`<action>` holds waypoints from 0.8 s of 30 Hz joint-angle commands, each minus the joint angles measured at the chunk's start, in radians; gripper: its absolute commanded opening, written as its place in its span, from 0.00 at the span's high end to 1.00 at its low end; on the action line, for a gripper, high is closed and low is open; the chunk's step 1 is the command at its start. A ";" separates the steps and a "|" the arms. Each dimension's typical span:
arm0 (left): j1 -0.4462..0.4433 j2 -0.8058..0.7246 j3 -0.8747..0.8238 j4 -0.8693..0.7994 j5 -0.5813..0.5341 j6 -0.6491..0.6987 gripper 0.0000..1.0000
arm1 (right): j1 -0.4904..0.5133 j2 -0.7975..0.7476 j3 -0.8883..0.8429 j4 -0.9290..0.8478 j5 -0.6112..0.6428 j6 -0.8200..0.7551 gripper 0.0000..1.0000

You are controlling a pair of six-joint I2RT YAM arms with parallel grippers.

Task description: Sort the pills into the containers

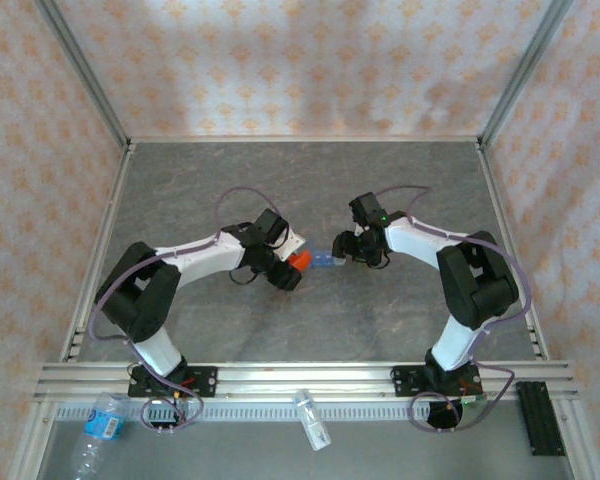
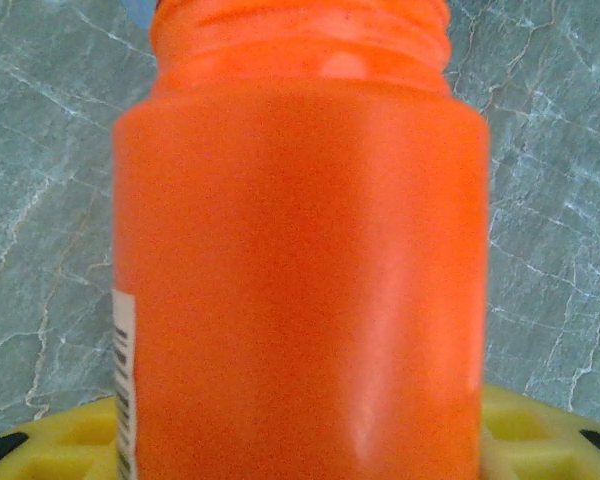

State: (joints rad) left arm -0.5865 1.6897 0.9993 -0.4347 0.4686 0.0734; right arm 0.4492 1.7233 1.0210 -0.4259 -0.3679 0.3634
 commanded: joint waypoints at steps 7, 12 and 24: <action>0.011 0.020 0.060 -0.074 -0.033 0.037 1.00 | 0.009 0.013 -0.006 -0.007 0.018 0.011 0.34; 0.011 0.030 0.070 -0.095 -0.041 0.046 1.00 | 0.009 0.013 -0.006 -0.007 0.018 0.011 0.34; 0.014 0.065 0.111 -0.141 -0.063 0.058 1.00 | 0.010 0.011 -0.004 -0.010 0.017 0.012 0.34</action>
State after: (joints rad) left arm -0.5808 1.7432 1.0775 -0.5301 0.4324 0.1070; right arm 0.4511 1.7237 1.0210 -0.4252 -0.3679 0.3660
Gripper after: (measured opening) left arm 0.539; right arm 0.657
